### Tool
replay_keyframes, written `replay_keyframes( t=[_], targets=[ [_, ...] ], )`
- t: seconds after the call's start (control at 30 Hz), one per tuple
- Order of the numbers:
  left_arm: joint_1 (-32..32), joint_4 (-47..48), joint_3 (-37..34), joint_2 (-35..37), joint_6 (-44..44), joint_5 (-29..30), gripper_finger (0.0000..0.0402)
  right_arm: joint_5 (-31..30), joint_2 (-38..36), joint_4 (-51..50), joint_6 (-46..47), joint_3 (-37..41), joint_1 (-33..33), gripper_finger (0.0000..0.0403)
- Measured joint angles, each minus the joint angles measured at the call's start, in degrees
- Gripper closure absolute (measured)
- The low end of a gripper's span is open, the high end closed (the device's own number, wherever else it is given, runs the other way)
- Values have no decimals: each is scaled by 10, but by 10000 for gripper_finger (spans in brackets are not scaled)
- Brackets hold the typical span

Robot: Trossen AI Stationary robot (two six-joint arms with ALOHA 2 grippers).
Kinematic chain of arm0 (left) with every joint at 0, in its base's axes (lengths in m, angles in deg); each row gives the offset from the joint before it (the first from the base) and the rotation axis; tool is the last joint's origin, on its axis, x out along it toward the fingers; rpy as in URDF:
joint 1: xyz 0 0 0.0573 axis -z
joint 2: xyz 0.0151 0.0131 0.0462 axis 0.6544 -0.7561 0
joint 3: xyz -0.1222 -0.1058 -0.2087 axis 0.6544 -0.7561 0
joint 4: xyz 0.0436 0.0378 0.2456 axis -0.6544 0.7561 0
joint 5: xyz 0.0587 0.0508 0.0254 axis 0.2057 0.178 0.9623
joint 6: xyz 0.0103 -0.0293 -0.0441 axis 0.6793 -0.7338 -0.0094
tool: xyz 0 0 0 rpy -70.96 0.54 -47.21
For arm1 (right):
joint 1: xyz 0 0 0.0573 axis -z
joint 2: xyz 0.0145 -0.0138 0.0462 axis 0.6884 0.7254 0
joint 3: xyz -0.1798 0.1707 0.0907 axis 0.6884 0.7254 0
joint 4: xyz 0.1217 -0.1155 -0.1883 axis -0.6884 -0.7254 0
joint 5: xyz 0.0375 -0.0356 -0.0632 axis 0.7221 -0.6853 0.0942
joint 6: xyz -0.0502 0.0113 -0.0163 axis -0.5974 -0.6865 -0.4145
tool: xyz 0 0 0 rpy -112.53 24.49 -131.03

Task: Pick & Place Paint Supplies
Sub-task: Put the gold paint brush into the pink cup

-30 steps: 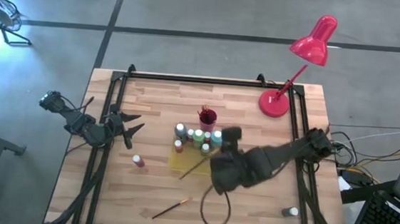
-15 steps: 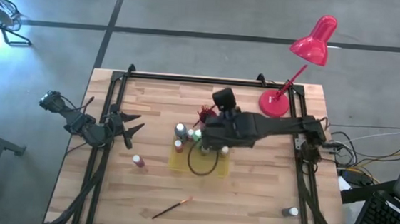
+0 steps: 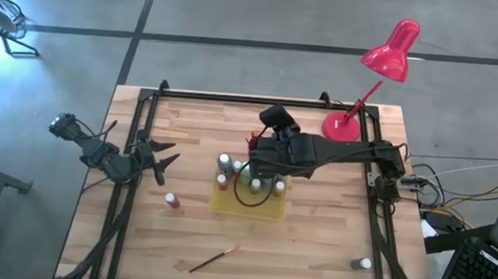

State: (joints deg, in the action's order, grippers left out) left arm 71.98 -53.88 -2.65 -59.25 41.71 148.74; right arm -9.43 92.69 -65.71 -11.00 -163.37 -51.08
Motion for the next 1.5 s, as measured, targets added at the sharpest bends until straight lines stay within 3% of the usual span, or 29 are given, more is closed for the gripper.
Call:
replay_keyframes(
  t=[0.3, 0.6, 1.33, 1.5],
  targets=[
    [0, 0, 0, 0, 0, 0, 217, -23, 0, 34, -43, 90, 2, 395],
    [0, 0, 0, 0, 0, 0, 217, -34, 0, 76, -12, 153, 8, 395],
    [0, 0, 0, 0, 0, 0, 217, -15, 0, 317, -178, 250, 33, 395],
    [0, 0, 0, 0, 0, 0, 217, 2, 0, 321, -171, 273, 33, 395]
  ],
)
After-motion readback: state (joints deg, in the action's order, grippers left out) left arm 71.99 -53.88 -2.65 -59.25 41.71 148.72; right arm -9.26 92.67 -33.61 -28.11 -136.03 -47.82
